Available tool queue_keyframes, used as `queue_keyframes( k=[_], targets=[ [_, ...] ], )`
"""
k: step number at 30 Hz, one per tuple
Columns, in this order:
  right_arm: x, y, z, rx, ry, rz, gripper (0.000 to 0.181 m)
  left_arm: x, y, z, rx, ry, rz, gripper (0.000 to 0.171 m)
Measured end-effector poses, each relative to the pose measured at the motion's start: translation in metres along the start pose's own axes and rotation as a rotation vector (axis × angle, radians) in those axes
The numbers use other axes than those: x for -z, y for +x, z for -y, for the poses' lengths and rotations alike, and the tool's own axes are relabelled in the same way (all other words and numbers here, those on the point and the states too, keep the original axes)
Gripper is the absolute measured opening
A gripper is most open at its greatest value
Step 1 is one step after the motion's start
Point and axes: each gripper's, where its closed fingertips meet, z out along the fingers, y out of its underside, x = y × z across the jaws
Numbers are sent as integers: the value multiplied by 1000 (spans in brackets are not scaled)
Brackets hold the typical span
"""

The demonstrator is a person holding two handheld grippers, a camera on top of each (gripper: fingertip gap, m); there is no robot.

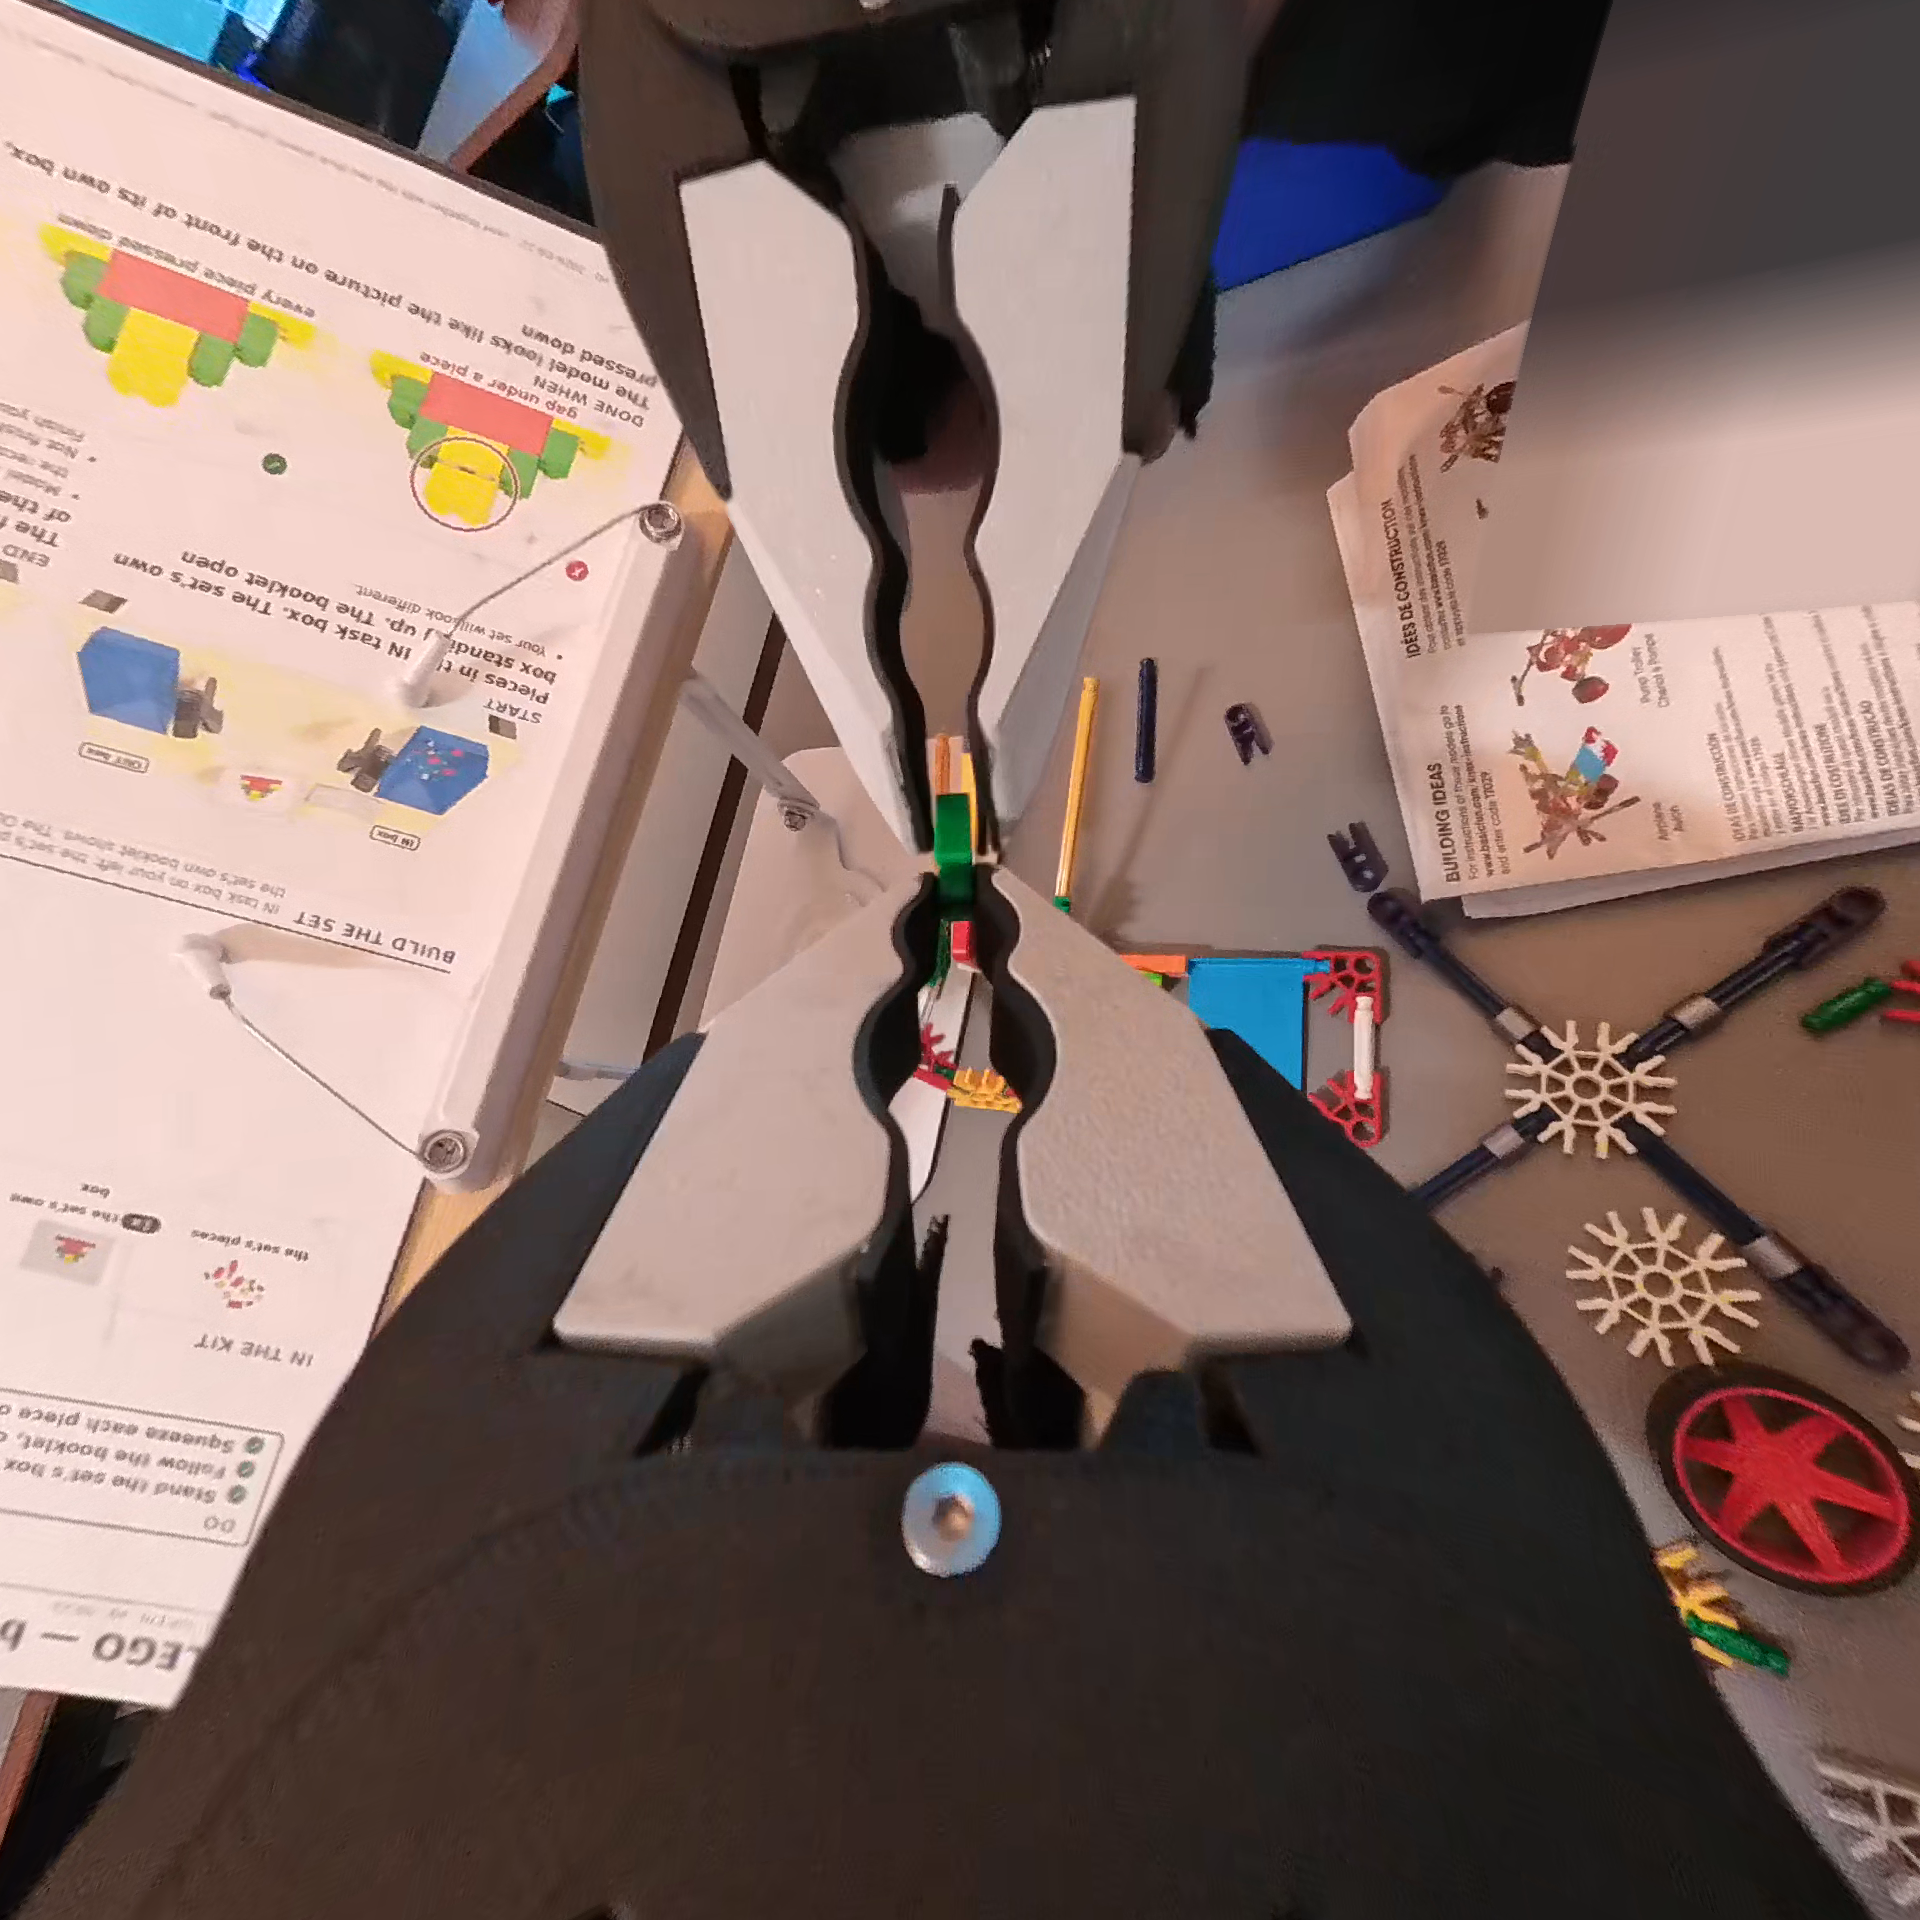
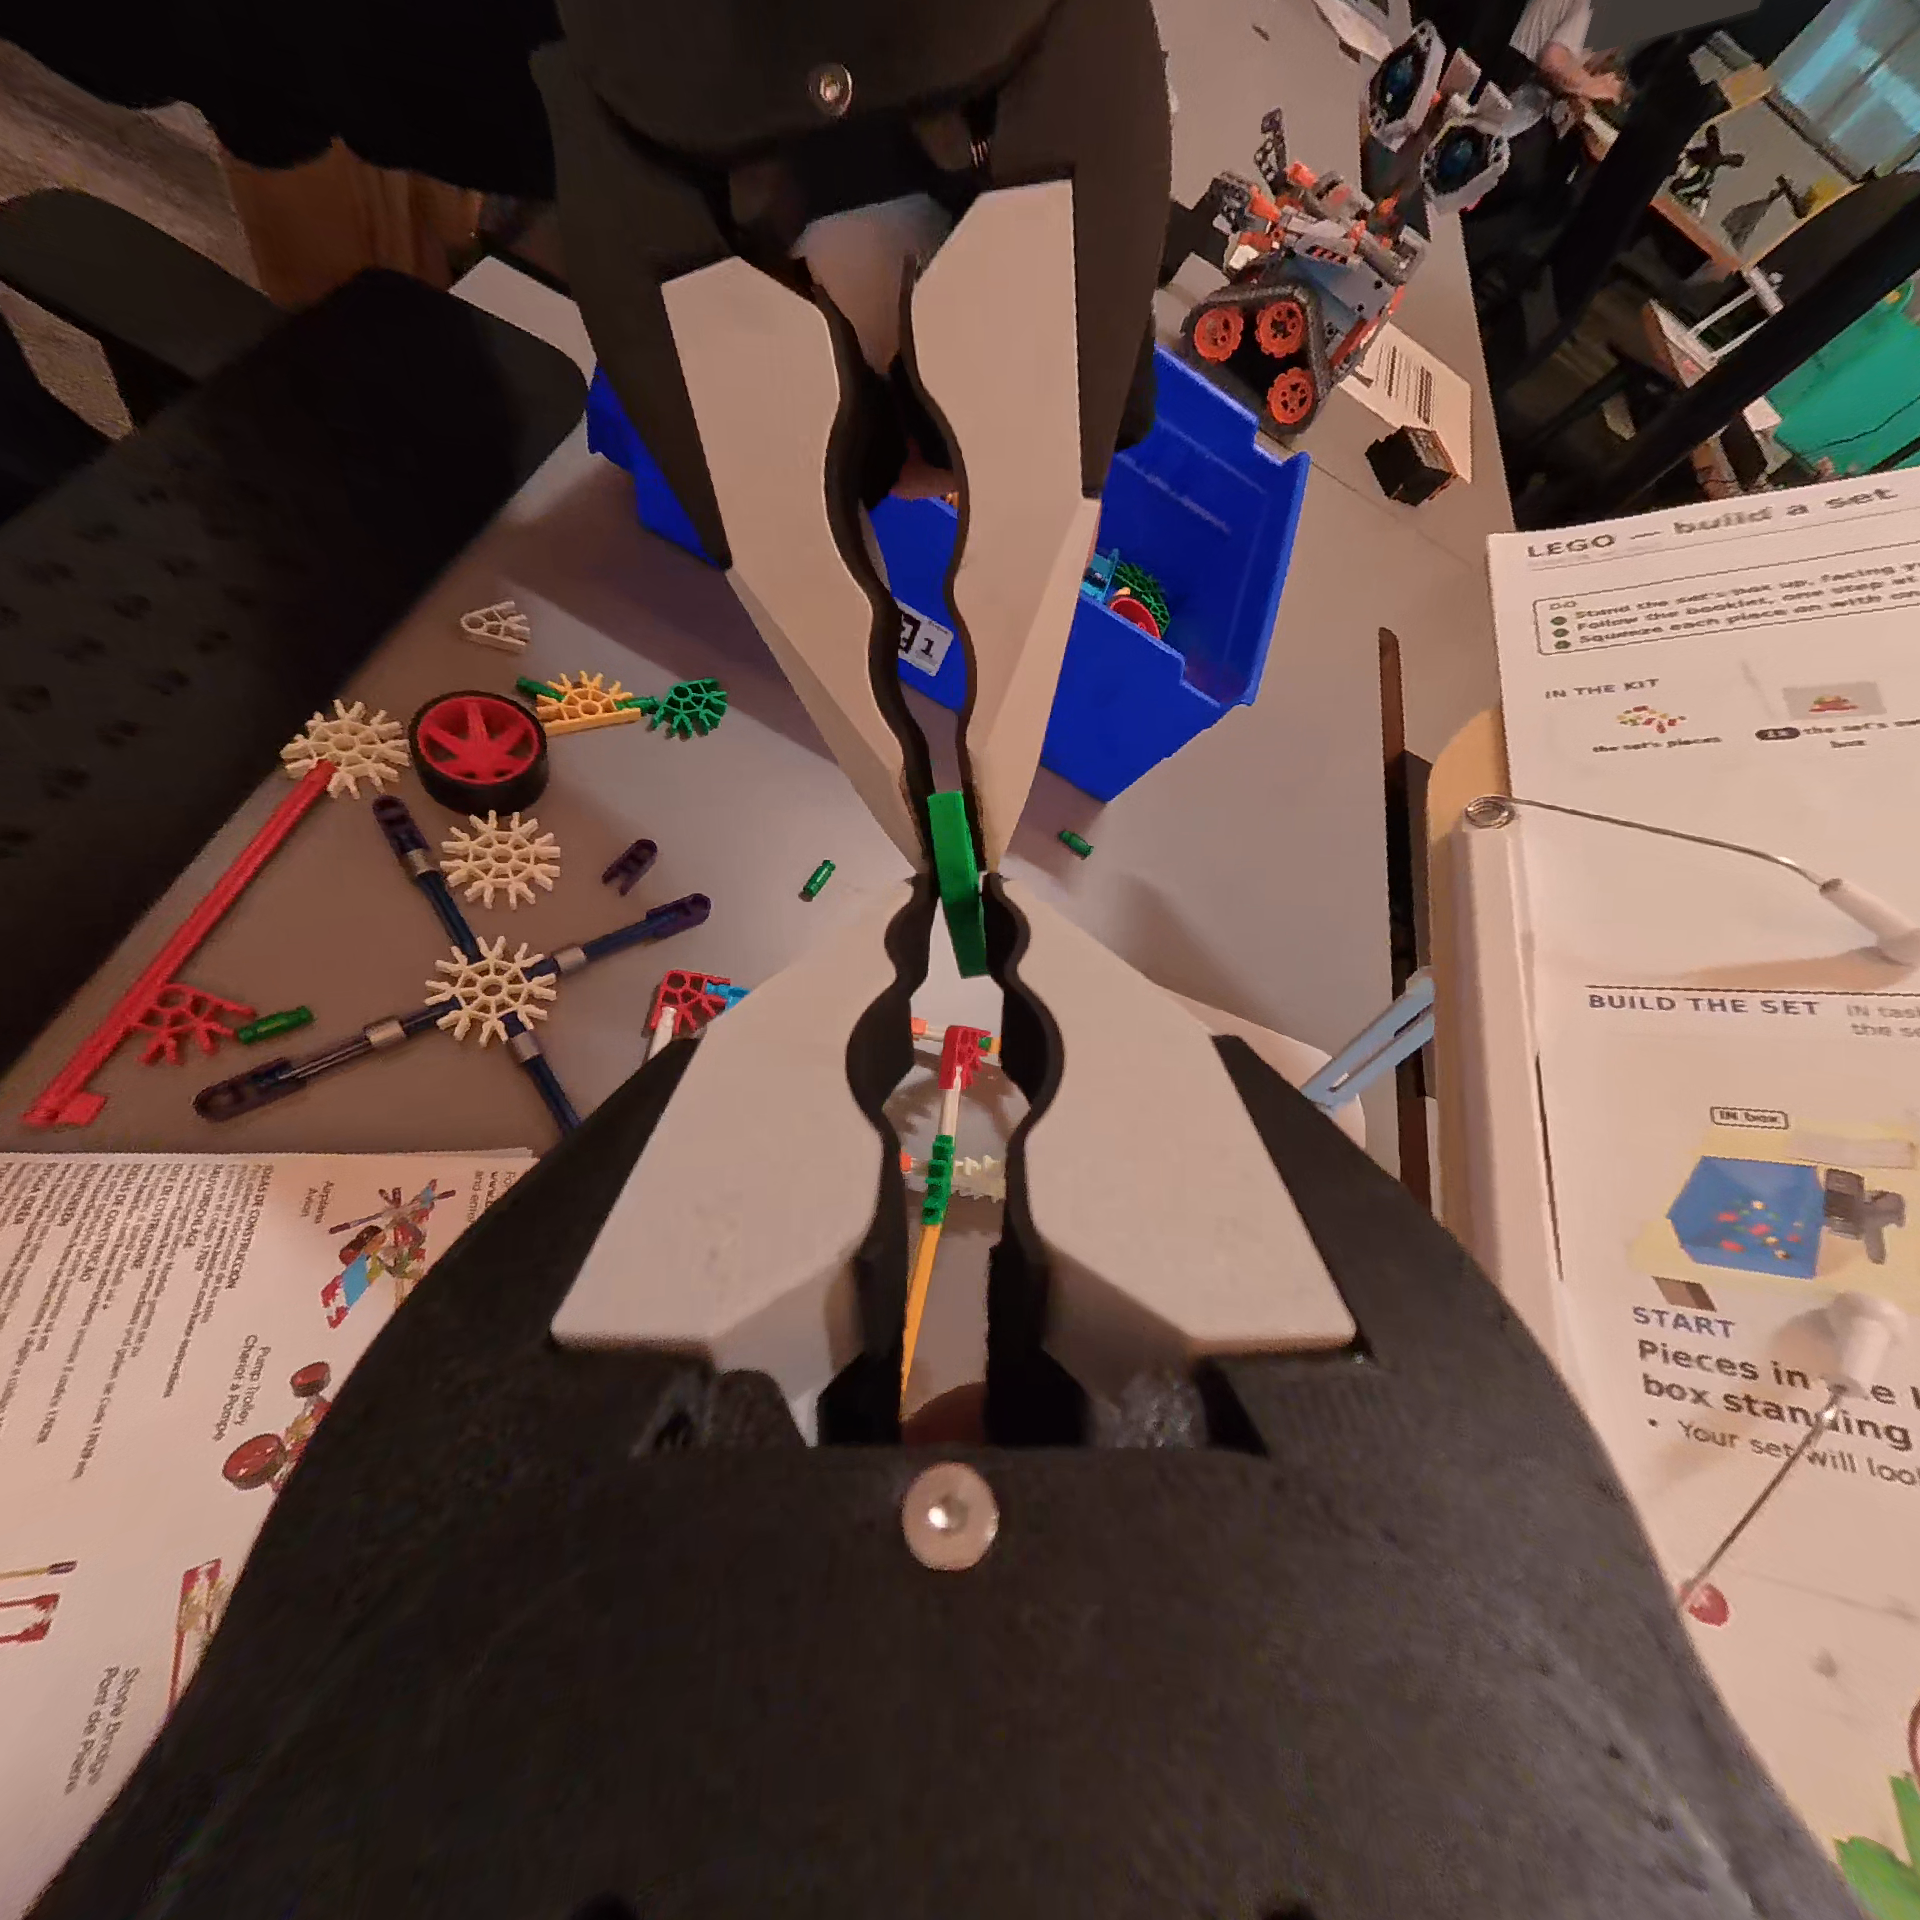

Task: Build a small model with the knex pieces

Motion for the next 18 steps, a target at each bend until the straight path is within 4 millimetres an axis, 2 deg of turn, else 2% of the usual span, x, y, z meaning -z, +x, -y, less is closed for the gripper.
queue_keyframes(
  k=[7,14,18],
  targets=[
    [-2,-4,-1,41,-18,4,5,-5,3,-2,-16,-18,-24,3],
    [-2,-7,2,47,-8,23,4,-2,6,0,-16,-1,-24,3],
    [-1,-7,3,41,3,29,4,2,3,1,-20,-4,12,11]
  ],
)
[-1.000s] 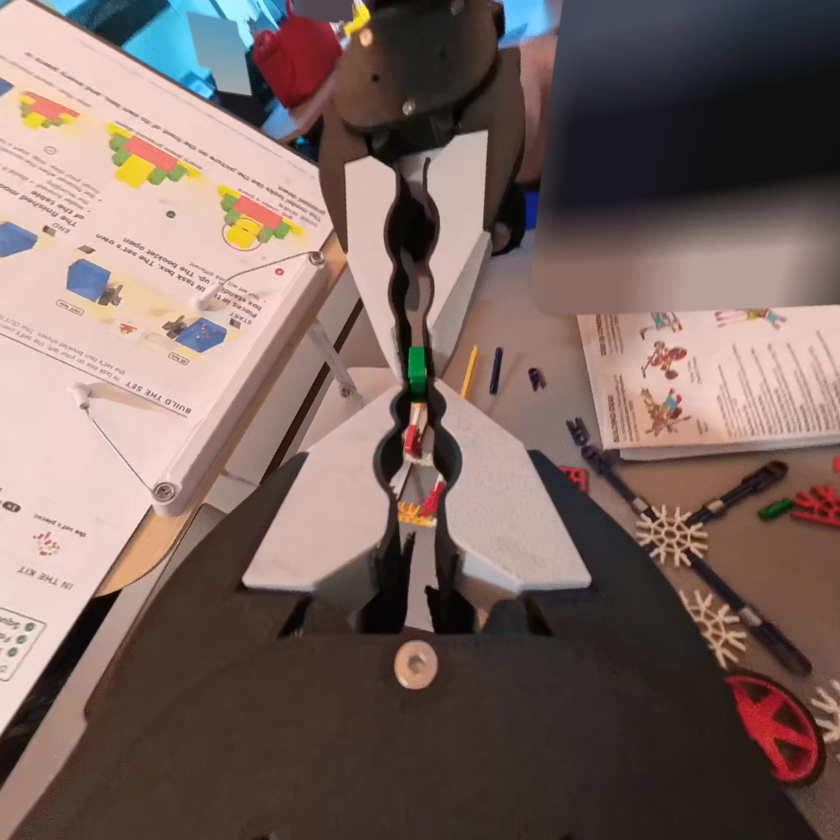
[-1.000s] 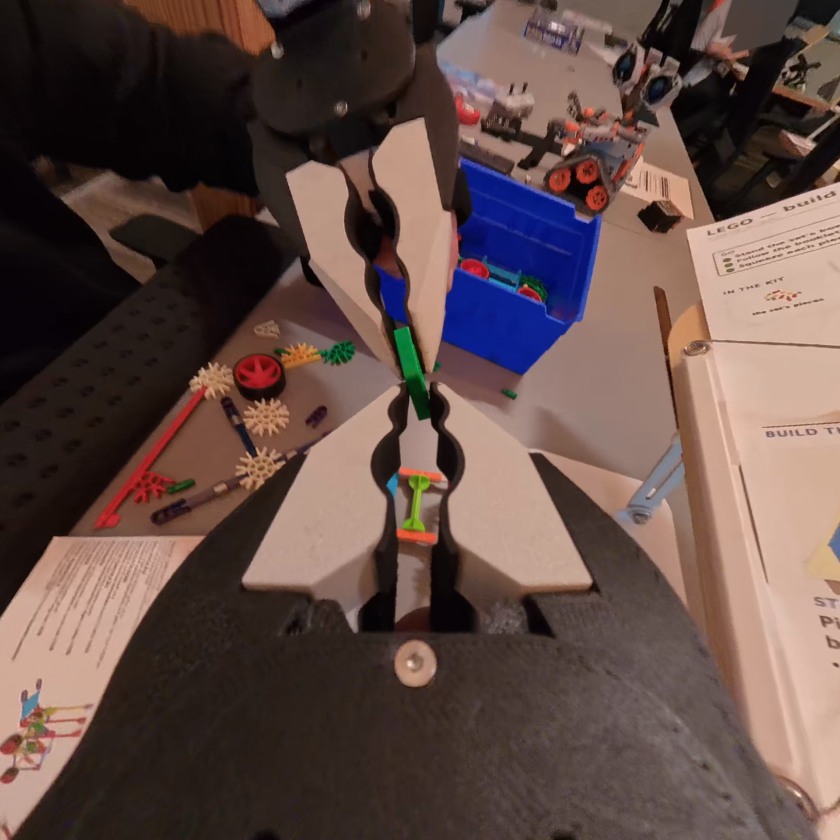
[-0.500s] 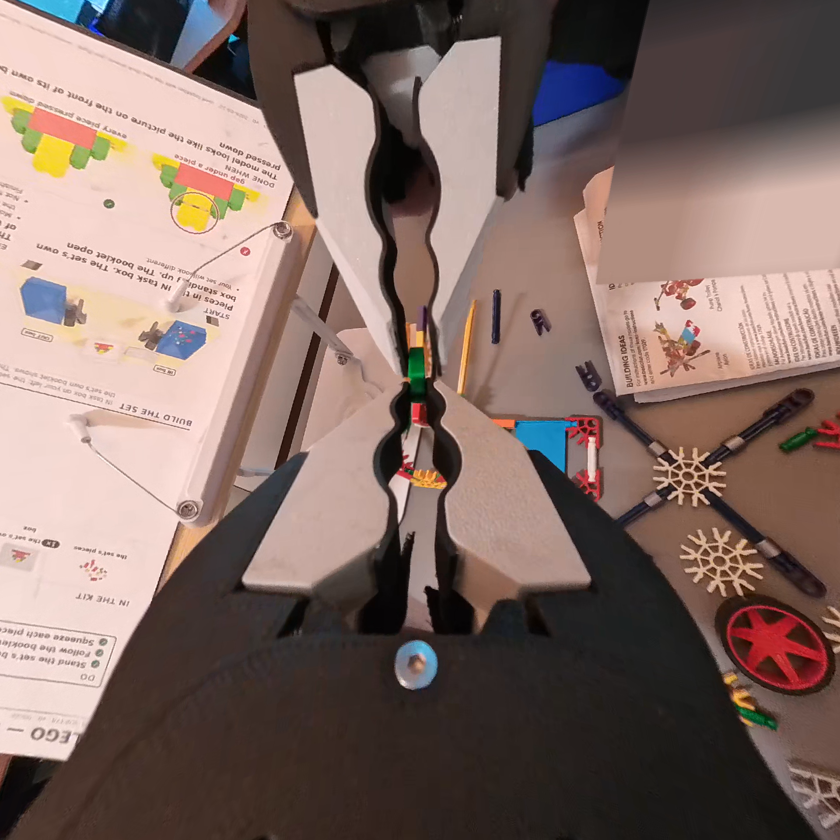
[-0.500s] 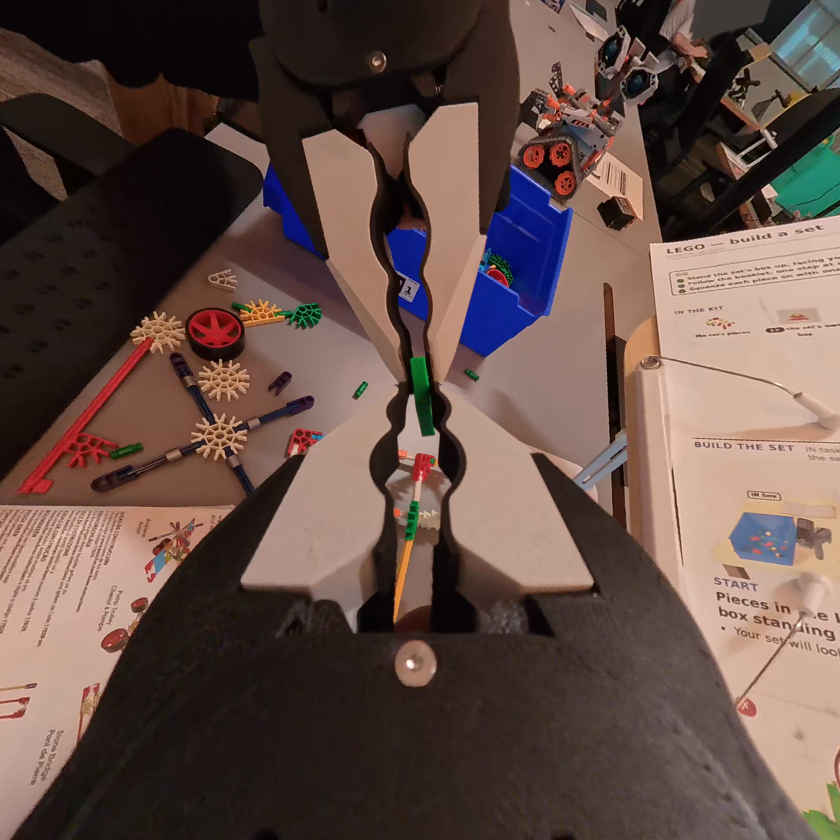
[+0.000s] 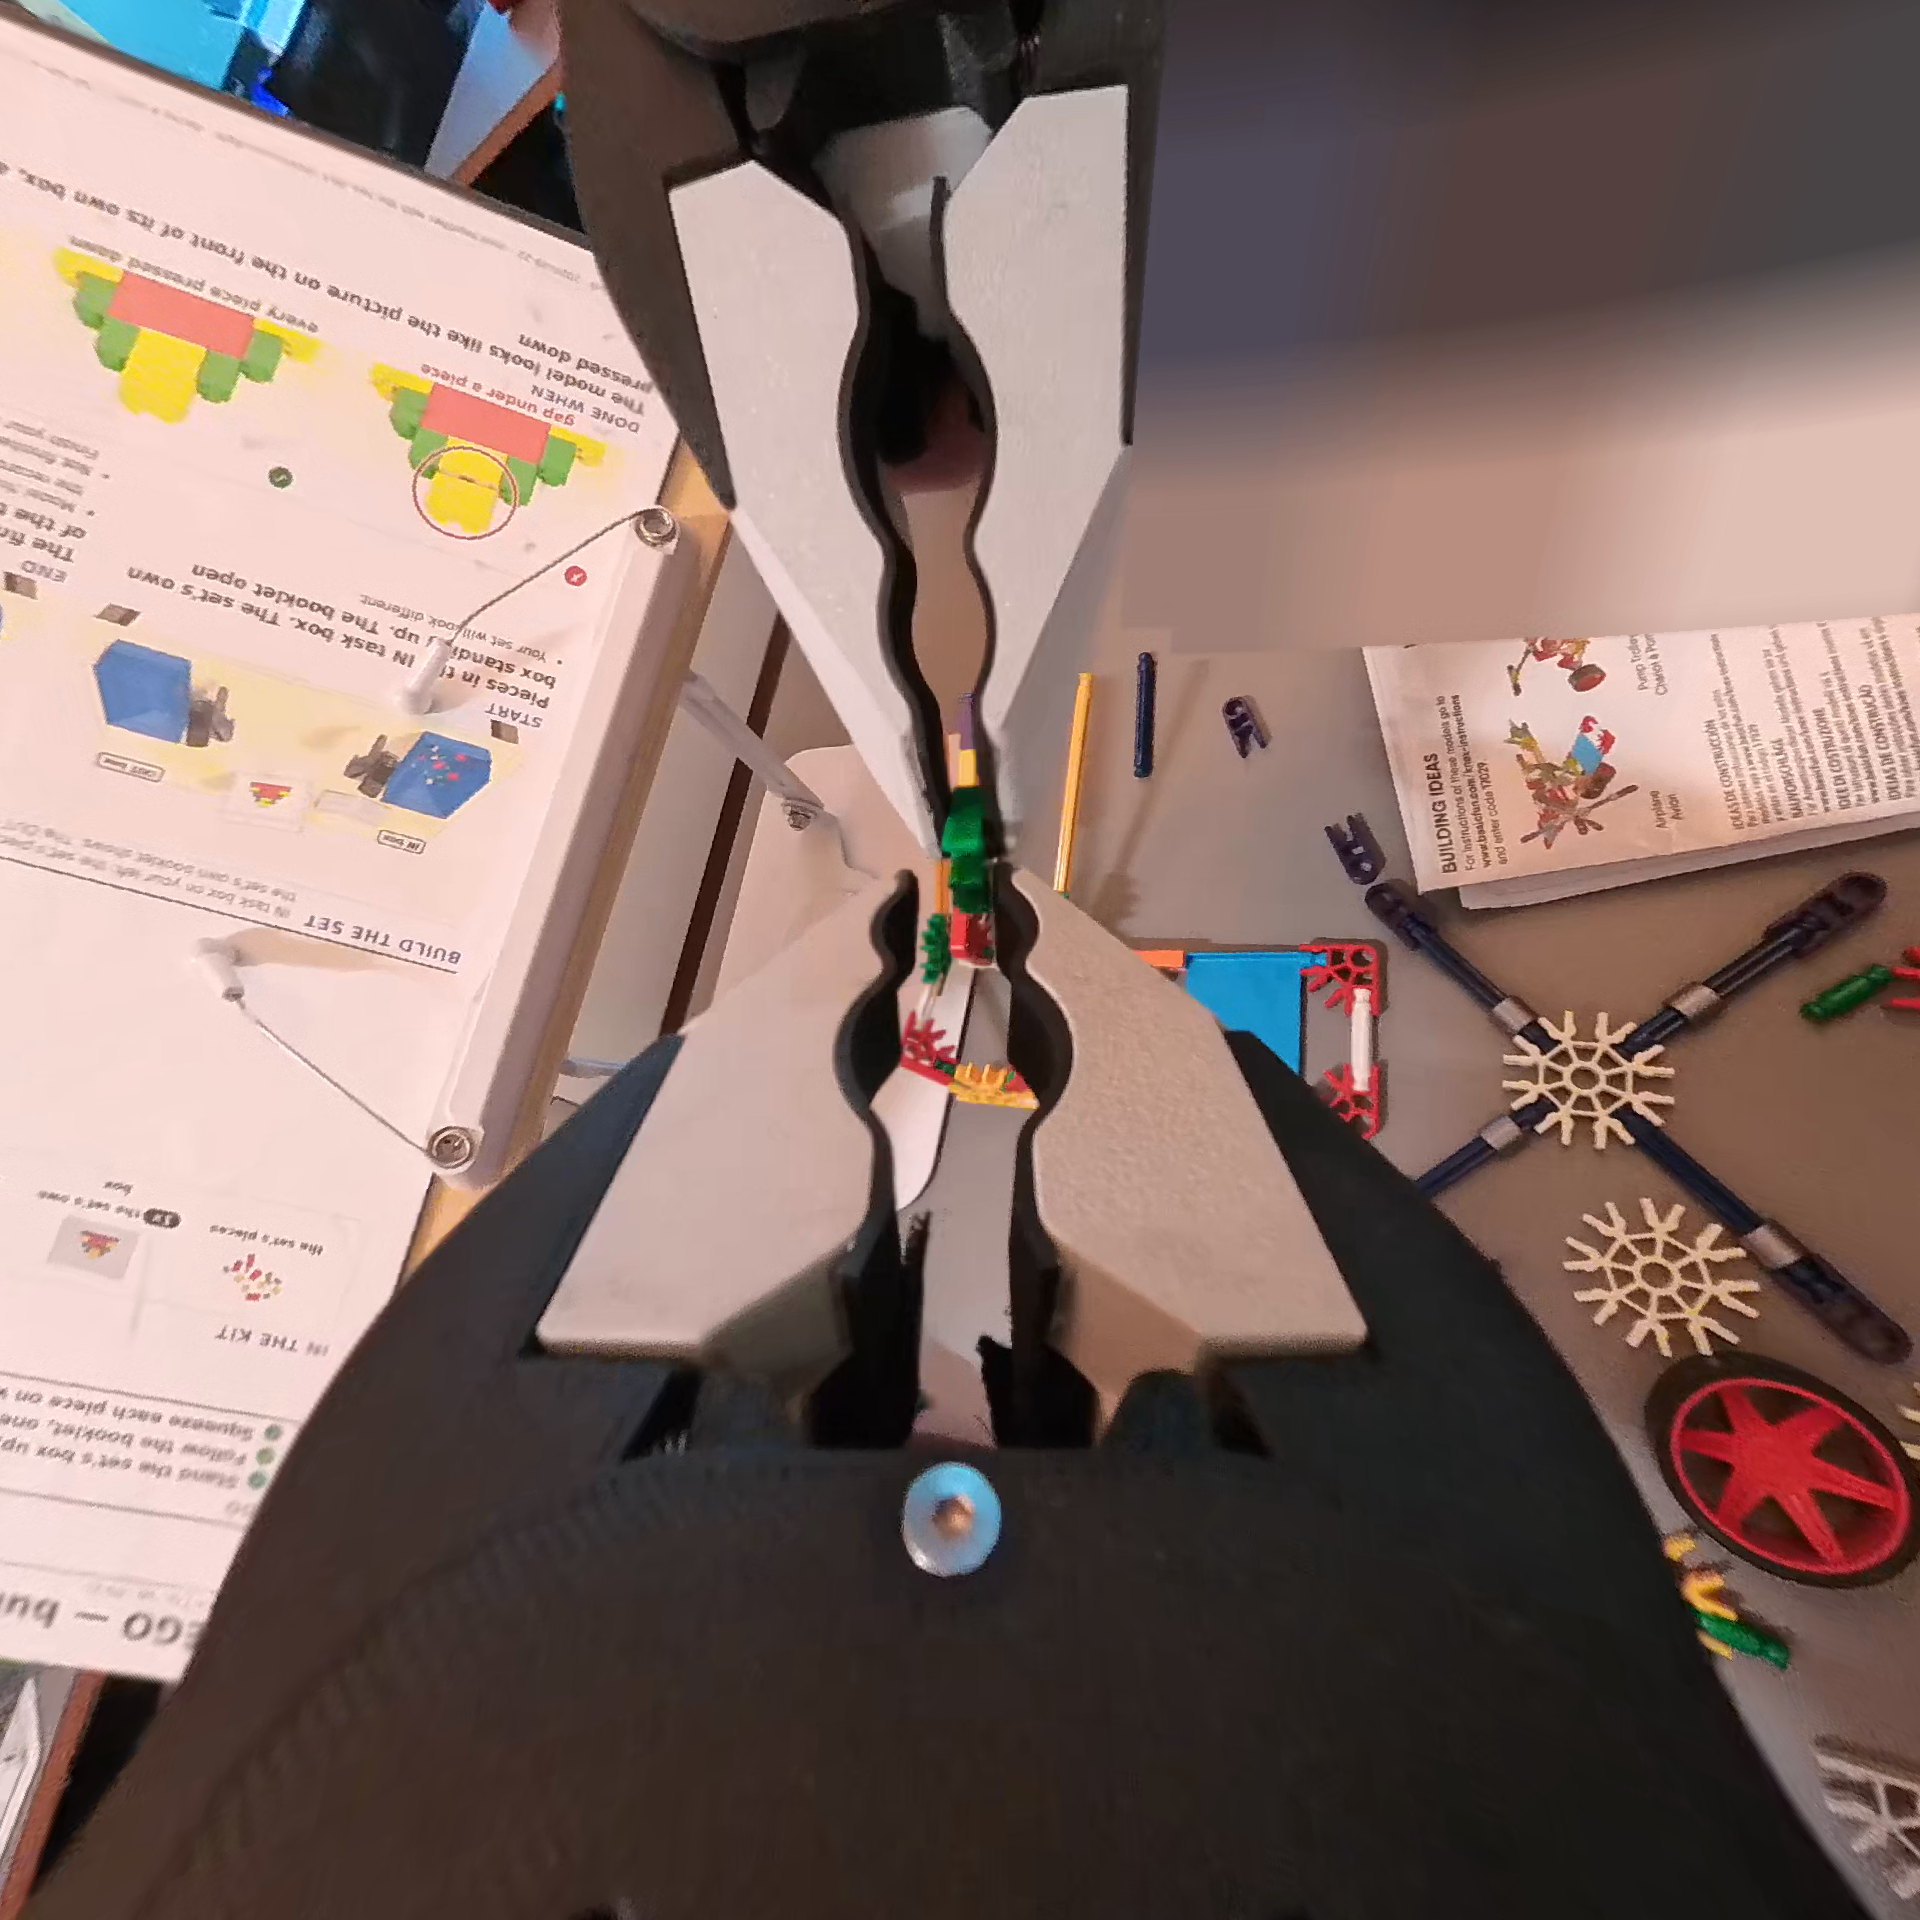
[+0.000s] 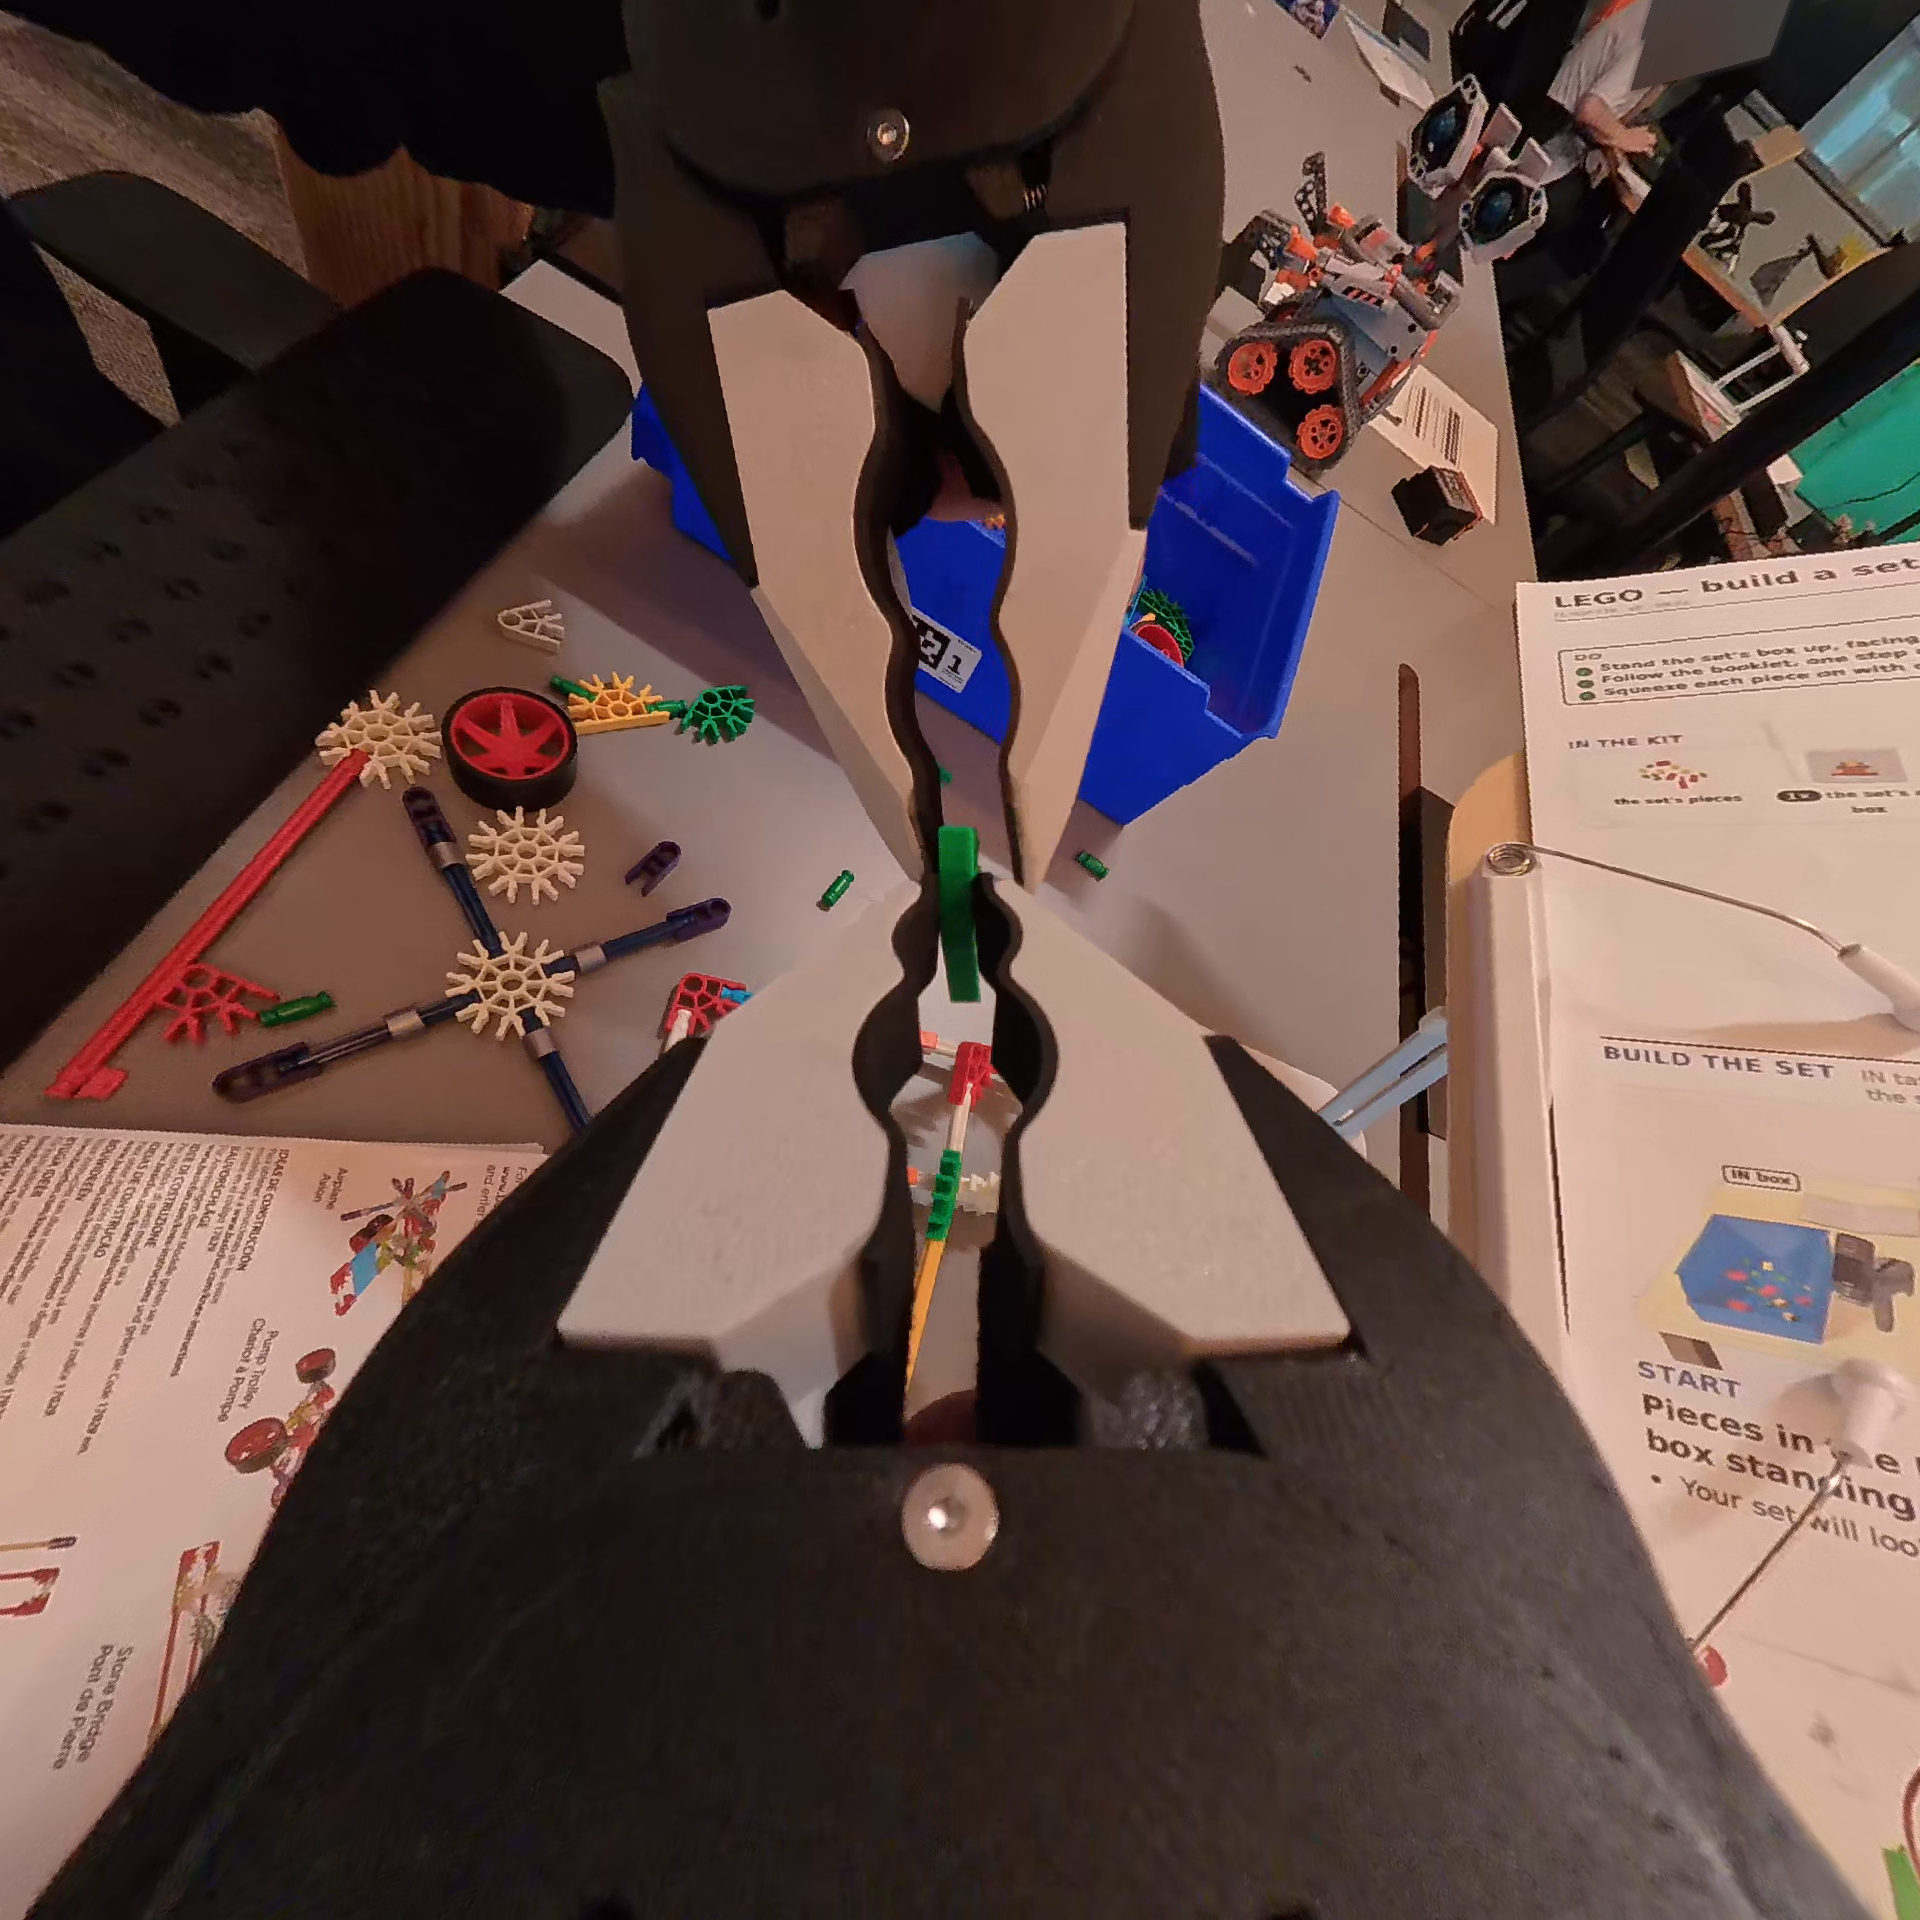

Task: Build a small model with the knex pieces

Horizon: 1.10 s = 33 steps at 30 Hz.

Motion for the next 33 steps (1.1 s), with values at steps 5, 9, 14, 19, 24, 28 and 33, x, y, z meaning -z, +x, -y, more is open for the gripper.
queue_keyframes(
  k=[5,9,14,19,24,28,33],
  targets=[
    [5,5,-4,-10,-6,-14,3,11,-1,2,-7,-10,58,17],
    [9,7,-7,-12,-19,-23,3,16,7,-2,-22,-41,96,21],
    [13,10,-10,-16,-29,-35,3,19,24,-13,-47,-92,103,22],
    [15,11,-12,-17,-40,-40,3,24,37,-28,-45,-150,73,23],
    [15,12,-17,-15,-64,-46,3,28,44,-42,-35,-198,59,23],
    [15,12,-21,-13,-84,-46,3,28,56,-58,-35,-250,2,22],
    [13,10,-23,-10,-99,-40,4,21,75,-95,-76,-413,-140,18]
  ],
)
